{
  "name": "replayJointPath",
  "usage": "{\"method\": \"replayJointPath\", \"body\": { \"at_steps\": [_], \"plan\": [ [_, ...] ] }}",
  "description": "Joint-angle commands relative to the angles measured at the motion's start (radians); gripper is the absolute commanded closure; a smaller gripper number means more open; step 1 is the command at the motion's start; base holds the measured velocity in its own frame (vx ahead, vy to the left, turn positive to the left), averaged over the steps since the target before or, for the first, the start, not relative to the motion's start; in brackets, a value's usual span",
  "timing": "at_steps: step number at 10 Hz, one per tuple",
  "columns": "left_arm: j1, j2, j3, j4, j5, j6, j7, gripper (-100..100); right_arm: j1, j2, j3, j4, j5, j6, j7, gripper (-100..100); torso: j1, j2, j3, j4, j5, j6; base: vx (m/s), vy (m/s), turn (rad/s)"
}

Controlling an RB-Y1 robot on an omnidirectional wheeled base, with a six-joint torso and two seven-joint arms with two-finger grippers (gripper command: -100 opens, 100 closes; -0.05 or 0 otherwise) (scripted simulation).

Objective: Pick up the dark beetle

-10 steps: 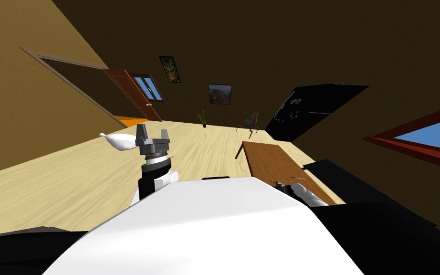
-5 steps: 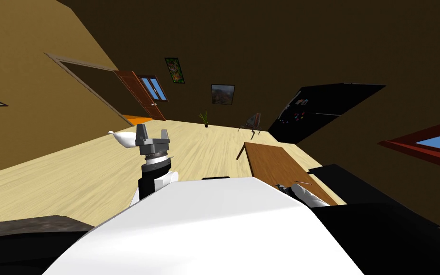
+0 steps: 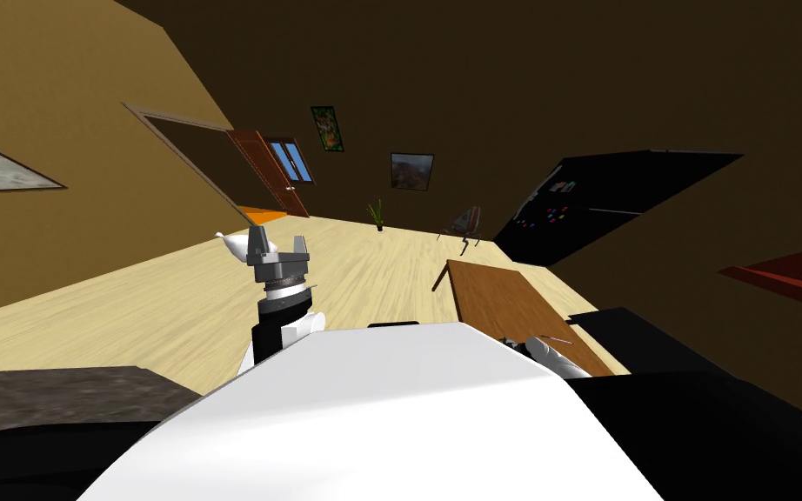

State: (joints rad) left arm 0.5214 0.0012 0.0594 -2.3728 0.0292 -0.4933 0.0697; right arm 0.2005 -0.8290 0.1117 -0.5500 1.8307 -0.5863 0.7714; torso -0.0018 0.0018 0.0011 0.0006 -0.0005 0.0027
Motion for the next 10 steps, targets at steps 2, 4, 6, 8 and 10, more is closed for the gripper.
{"method": "replayJointPath", "body": {
  "at_steps": [2,4,6,8,10],
  "plan": [
    [0.000,0.000,0.000,0.000,0.000,0.000,0.000,0,0.001,0.000,0.000,0.000,0.000,0.000,0.000,100,0.001,-0.001,-0.001,0.000,0.000,0.000,0.000,0.000,0.000],
    [0.000,0.000,0.000,0.000,0.000,0.000,0.000,0,0.000,-0.001,0.000,0.000,0.000,-0.001,0.000,100,-0.001,-0.003,-0.002,-0.001,-0.002,-0.001,0.000,0.000,0.000],
    [0.000,0.000,0.000,0.000,0.000,0.000,0.000,0,0.001,-0.001,0.000,0.000,0.000,-0.001,0.000,0,-0.002,-0.003,-0.002,-0.001,-0.002,-0.001,0.000,0.000,0.000],
    [0.000,0.000,0.000,0.000,0.000,0.000,0.000,0,0.015,-0.030,-0.017,-0.033,-0.003,-0.032,0.019,100,0.001,-0.005,-0.003,-0.001,-0.001,0.001,0.062,0.048,-0.172],
    [0.000,0.000,0.000,0.000,0.000,0.000,0.000,0,0.017,-0.035,-0.019,-0.039,-0.002,-0.035,0.017,100,0.003,-0.007,-0.004,-0.002,0.000,0.000,0.041,0.045,-0.064]
  ]
}}
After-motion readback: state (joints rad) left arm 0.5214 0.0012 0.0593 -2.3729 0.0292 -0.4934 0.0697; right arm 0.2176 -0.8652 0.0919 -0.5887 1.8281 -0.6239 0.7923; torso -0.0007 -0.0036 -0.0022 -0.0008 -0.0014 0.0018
